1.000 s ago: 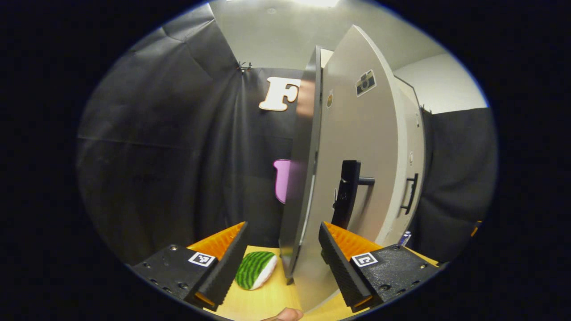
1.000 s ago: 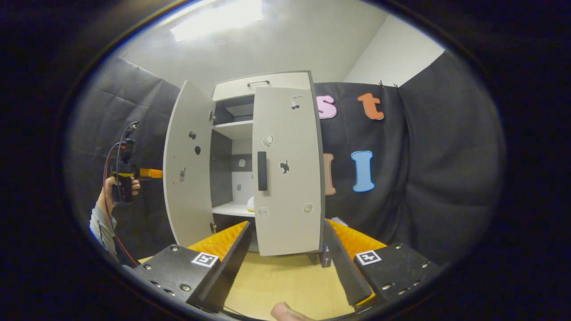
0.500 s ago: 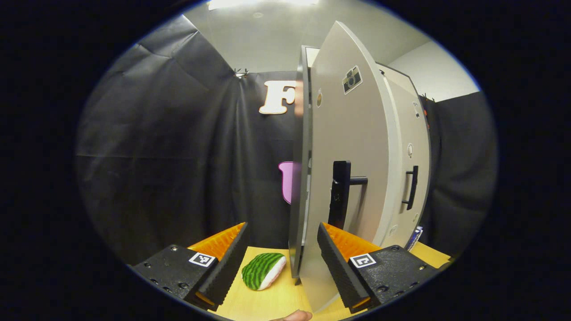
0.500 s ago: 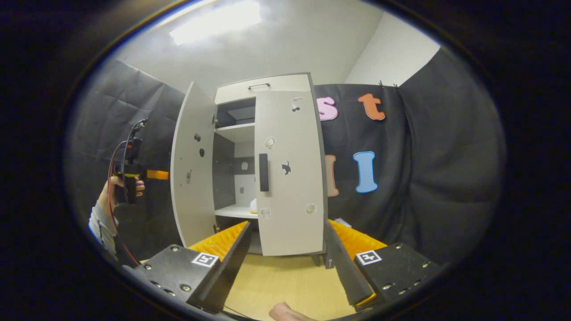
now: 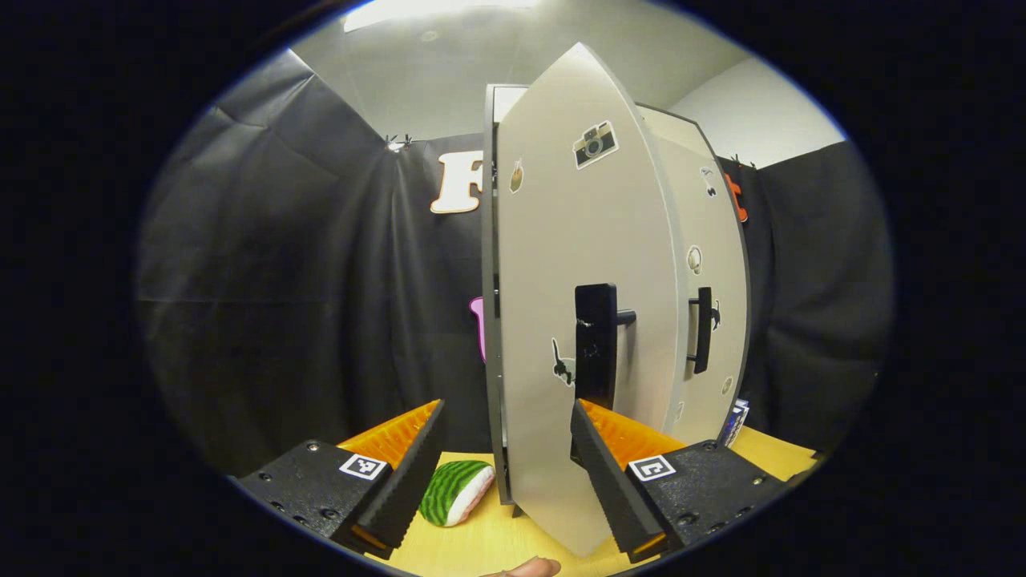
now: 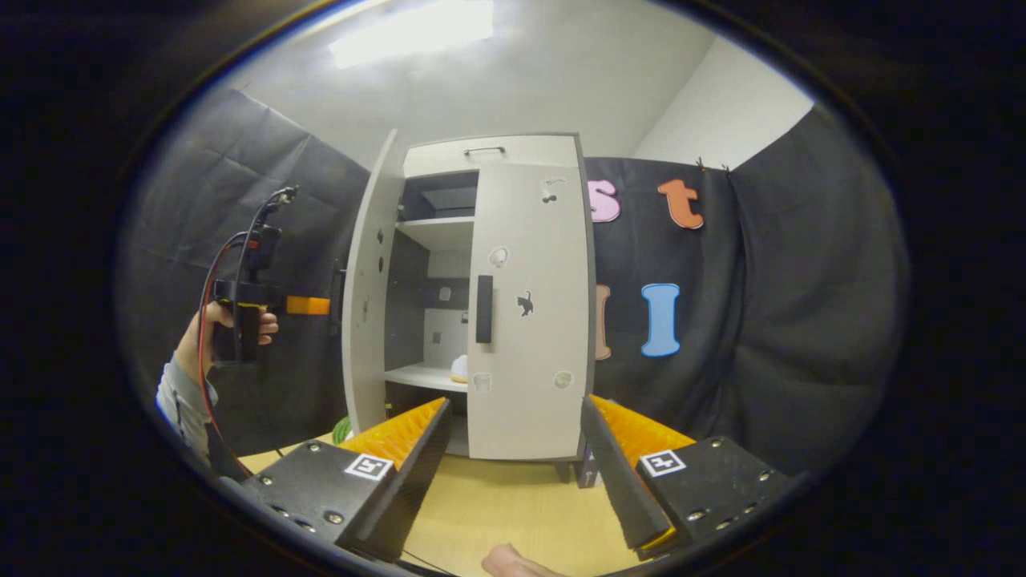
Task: Grab one shoe with the right hand and put it into the shoe cabinet, grab the other shoe with the left hand and put it into the shoe cabinet; then close the right door with the right hand and the left door with the left hand.
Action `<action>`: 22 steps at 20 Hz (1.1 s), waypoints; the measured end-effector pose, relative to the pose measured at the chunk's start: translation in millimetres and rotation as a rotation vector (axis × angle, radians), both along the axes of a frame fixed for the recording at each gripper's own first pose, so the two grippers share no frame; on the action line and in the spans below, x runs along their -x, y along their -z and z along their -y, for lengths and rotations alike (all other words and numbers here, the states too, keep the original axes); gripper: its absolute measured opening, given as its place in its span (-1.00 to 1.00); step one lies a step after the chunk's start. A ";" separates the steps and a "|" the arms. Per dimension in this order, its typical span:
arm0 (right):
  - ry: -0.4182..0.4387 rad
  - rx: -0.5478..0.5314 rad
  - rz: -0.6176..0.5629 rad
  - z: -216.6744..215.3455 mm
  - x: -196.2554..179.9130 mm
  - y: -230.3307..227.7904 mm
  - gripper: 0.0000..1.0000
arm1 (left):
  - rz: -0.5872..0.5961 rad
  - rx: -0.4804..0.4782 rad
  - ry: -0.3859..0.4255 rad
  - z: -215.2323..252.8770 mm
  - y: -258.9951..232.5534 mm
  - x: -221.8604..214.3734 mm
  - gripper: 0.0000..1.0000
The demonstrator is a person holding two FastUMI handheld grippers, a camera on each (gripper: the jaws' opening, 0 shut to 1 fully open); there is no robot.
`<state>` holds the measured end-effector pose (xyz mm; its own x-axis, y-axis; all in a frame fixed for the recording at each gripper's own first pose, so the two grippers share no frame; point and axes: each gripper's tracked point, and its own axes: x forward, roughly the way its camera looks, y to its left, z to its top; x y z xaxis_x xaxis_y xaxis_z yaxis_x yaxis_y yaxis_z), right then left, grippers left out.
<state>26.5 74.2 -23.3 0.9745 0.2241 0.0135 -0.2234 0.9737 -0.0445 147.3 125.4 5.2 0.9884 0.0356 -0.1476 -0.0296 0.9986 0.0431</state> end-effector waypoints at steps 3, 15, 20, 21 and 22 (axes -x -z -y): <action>0.072 0.050 0.038 1.9 -1.9 -13.5 0.92 | 0.016 0.012 -0.043 10.6 1.9 -1.1 0.87; 0.163 0.014 0.092 -7.4 -13.7 -12.0 0.92 | -0.060 0.085 0.069 28.7 31.7 27.0 0.92; 0.161 -0.020 0.071 -1.0 -19.5 -8.0 0.92 | -0.085 0.078 0.105 41.5 40.9 54.3 0.92; 0.155 -0.038 0.067 -0.5 -18.3 -7.6 0.92 | -0.080 0.077 0.114 45.0 40.6 59.0 0.92; 0.139 -0.064 0.063 -3.0 -17.1 -7.3 0.89 | -0.077 0.083 0.116 47.7 39.8 63.2 0.92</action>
